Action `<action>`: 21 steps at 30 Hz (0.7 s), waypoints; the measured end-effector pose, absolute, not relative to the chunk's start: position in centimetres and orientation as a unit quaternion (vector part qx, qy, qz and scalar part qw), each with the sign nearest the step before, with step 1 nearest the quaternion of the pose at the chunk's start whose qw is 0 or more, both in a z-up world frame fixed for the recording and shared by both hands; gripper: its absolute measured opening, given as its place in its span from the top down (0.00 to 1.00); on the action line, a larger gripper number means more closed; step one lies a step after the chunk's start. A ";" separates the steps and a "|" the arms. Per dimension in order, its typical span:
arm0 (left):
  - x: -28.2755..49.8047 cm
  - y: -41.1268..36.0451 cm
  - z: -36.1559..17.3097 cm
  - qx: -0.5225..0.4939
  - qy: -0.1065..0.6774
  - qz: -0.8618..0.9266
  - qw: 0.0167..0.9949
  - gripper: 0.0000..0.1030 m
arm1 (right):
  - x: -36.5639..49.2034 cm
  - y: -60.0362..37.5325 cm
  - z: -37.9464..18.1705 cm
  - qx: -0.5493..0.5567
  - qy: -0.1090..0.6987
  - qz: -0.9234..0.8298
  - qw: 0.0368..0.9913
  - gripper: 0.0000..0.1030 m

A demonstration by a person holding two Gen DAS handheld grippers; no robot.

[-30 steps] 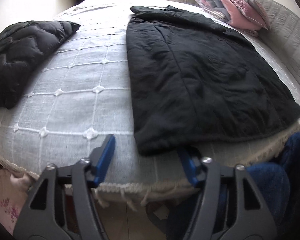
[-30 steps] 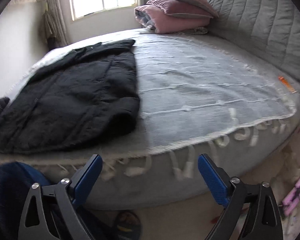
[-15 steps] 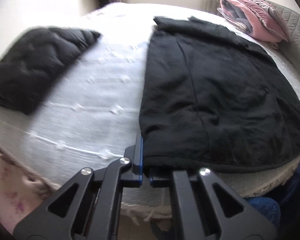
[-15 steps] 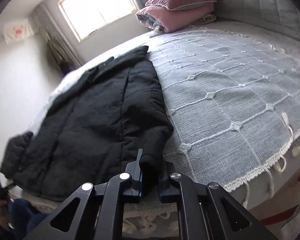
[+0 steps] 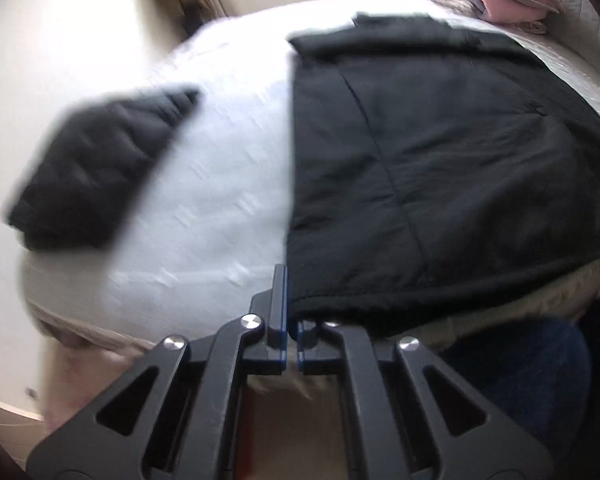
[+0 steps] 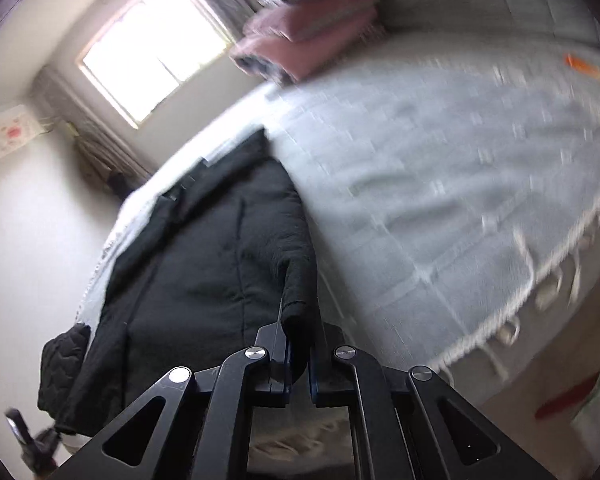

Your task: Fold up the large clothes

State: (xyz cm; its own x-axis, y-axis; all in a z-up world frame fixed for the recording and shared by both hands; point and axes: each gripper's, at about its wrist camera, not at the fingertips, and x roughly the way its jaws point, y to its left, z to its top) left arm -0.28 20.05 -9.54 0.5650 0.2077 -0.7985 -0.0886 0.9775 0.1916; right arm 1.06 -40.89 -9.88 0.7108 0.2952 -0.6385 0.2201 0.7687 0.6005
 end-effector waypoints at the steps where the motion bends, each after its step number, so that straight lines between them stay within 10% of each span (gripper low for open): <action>1: -0.4 20.4 -9.9 0.050 0.461 0.076 0.882 0.94 | 1.4 -40.4 -11.2 0.334 0.394 0.023 0.856 0.94; 8: -2.8 24.1 -7.8 -0.026 0.443 0.025 0.896 0.50 | 0.3 -41.5 -11.8 0.341 0.365 0.037 0.866 0.80; 12: -3.8 26.0 -7.0 -0.091 0.438 -0.012 0.894 0.44 | -0.5 -42.6 -12.2 0.365 0.355 0.041 0.859 0.47; 21: -2.4 29.1 -6.5 -0.228 0.386 0.039 0.893 0.40 | 0.2 -42.2 -13.5 0.443 0.341 0.105 0.822 0.47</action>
State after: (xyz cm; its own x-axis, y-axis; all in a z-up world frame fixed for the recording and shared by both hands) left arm -2.37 29.09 -6.50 0.6986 -0.1066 -0.7076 -0.2450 0.8934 -0.3766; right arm 0.19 -42.21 -13.46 0.7455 0.4754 -0.4672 0.1285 0.5852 0.8006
